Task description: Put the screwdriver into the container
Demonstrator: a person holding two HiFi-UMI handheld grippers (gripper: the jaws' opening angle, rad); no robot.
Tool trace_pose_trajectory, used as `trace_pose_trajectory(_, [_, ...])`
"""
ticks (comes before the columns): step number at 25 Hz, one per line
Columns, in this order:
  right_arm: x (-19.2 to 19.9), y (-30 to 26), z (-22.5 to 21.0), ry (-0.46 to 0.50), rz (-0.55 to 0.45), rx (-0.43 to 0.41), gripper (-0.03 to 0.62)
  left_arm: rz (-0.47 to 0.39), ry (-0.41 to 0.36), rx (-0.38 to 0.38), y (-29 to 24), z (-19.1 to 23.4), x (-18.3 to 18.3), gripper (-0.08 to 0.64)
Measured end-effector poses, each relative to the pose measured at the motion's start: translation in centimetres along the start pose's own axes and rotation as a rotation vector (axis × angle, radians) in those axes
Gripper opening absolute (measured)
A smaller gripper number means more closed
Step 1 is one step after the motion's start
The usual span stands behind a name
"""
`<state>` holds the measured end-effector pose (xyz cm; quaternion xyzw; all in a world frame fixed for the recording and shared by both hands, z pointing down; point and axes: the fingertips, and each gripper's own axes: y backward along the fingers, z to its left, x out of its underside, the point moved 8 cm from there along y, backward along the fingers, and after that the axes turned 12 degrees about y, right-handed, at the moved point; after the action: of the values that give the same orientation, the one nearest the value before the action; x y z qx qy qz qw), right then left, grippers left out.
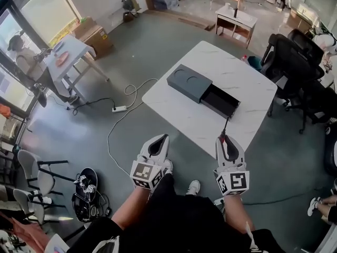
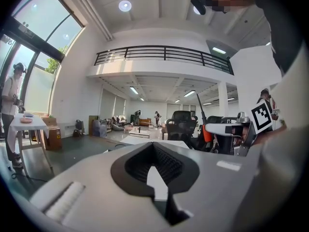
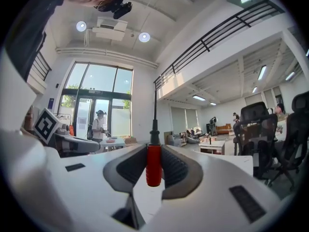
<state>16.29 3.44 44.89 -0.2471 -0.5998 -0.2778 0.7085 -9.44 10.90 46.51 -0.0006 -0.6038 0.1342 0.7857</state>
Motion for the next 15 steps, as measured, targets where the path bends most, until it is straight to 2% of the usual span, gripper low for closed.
trace_pose_trajectory(3, [0.0, -1.7, -0.8, -0.022, 0.006, 0.039, 0.092, 0.01, 0.005, 0.023, -2.1, 1.2, -0.4, 0.009])
trace_pose_trajectory(8, [-0.2, -4.4, -0.9, 0.011, 0.023, 0.096, 0.092, 0.026, -0.015, 0.109, -5.1, 2.9, -1.4, 0.009])
trace_pose_trajectory(15, [-0.6, -7.7, 0.0, 0.01, 0.043, 0.176, 0.092, 0.046, -0.031, 0.197, -7.6, 6.1, -2.8, 0.009])
